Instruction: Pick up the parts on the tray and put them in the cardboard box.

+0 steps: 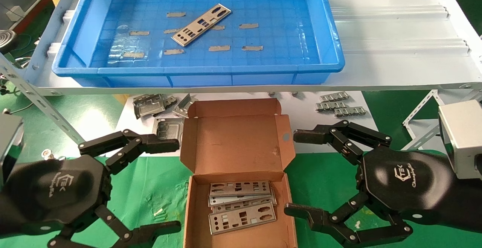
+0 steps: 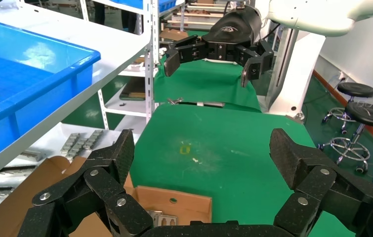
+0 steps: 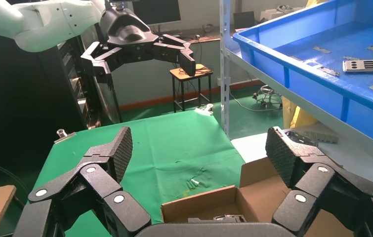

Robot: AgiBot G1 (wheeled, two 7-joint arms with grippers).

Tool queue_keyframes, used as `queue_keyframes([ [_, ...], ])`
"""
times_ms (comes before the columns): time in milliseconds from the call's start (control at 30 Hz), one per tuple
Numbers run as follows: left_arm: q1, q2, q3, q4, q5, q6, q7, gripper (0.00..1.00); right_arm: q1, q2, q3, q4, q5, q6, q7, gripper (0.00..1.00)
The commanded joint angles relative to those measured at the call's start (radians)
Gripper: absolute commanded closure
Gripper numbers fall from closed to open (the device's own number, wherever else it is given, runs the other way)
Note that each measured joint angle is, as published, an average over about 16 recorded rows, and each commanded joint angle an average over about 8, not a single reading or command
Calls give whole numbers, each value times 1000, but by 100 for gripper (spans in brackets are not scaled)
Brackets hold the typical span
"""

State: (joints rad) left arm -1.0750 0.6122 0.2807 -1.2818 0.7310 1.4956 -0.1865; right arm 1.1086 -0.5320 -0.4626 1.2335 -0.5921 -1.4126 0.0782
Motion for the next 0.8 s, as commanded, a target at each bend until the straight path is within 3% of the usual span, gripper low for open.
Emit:
queue_keyframes([
  [33,0,0,0,0,0,0,0,0,0,0,0,0,0,0,0,0],
  [800,0,0,0,0,0,0,0,0,0,0,0,0,0,0,0,0],
])
